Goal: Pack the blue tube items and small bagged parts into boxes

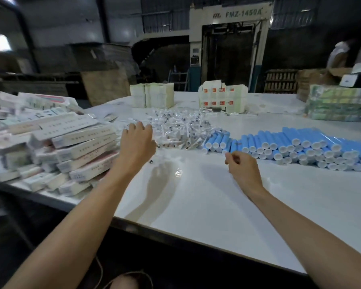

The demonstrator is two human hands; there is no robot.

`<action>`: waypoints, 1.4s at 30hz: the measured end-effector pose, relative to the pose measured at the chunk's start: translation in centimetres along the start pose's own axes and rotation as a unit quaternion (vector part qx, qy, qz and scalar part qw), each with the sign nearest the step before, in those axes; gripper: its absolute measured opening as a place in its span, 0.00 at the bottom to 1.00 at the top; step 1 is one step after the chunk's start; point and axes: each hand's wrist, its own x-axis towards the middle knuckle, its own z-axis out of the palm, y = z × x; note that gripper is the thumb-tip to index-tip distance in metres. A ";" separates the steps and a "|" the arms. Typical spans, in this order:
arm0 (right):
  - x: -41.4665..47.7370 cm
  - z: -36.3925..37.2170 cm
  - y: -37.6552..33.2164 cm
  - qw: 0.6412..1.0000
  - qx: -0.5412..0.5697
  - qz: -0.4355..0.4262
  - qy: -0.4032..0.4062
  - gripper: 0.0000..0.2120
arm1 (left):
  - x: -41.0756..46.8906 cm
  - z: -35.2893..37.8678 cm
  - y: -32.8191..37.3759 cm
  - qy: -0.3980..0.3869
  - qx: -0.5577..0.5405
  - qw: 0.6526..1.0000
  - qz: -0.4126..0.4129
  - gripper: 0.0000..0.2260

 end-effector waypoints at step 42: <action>0.1 -1.1 -0.9 0.999 0.027 0.026 0.009 0.16 | 2.0 4.2 9.4 -0.443 -0.676 0.577 -0.118 0.23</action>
